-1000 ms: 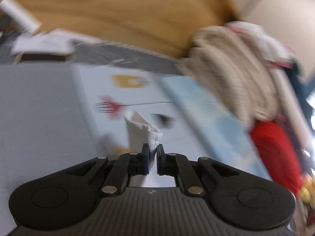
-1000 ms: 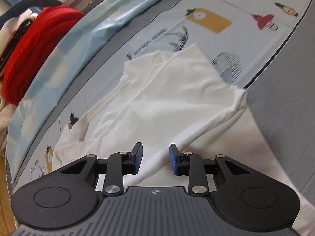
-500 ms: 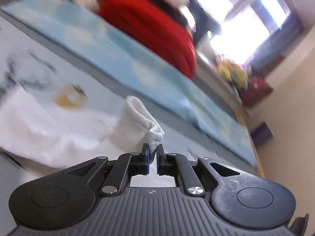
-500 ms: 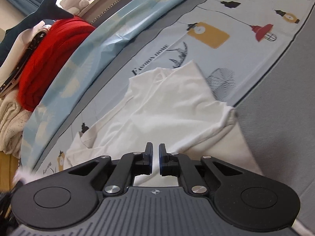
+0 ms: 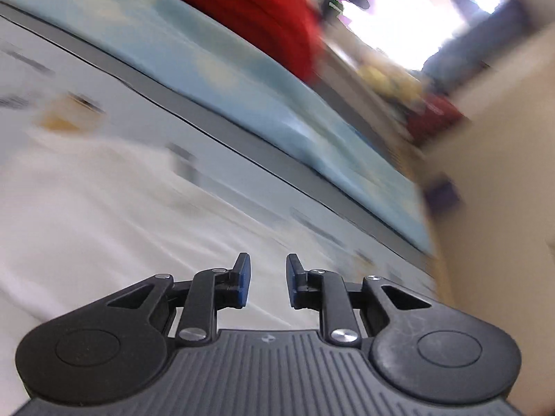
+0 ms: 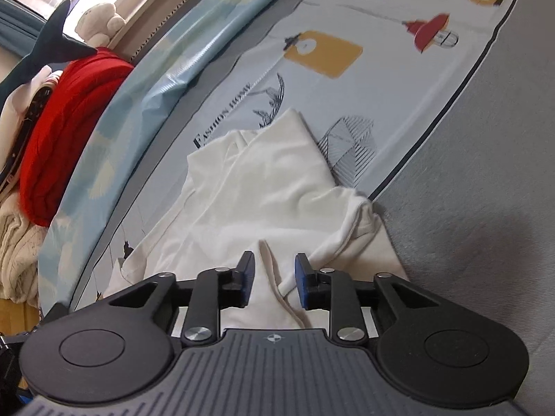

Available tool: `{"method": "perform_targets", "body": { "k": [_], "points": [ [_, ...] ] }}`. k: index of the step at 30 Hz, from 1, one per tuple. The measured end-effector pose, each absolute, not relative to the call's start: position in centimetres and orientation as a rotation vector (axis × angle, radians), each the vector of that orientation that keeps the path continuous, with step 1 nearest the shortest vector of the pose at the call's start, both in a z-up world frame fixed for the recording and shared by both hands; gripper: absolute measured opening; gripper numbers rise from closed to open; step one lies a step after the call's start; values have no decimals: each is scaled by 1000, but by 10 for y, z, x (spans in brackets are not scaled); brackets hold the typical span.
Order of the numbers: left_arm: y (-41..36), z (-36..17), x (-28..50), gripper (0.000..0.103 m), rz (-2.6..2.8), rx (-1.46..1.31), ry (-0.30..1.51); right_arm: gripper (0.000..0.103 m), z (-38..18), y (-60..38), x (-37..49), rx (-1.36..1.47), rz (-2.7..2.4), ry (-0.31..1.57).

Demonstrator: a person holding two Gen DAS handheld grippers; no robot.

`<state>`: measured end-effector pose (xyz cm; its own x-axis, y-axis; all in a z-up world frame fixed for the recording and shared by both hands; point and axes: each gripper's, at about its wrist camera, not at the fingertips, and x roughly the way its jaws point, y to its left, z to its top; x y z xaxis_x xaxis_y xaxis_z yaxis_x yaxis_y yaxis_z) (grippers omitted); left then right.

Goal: Fold small clothes

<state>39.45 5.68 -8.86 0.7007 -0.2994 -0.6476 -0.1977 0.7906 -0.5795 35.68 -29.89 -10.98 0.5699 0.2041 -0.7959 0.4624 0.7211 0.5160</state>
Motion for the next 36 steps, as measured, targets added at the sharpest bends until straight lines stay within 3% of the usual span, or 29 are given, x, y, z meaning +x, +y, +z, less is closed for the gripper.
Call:
{"method": "perform_targets", "body": {
  "k": [10,13,14,20,25,30,32,36],
  "points": [
    [170,-73,389,23,258,-718,766,35,-148,-258,377,630,-144,1120],
    [181,-71,383,23,301,-722,770,9,-137,-247,376,539,-103,1139],
    [185,-70,383,23,298,-725,773,6,-127,-242,375,517,-73,1124],
    [196,-77,383,23,307,-709,796,4,-71,-237,364,414,49,897],
    [196,-83,386,23,304,-679,830,5,-56,-269,372,319,-182,700],
    [195,-99,391,23,283,-667,887,11,-89,-292,386,330,-257,843],
    [190,-107,394,23,253,-658,920,22,-89,-292,383,330,-274,824],
    [179,-128,396,23,176,-669,992,22,-82,-294,376,372,-294,756]
  ]
}}
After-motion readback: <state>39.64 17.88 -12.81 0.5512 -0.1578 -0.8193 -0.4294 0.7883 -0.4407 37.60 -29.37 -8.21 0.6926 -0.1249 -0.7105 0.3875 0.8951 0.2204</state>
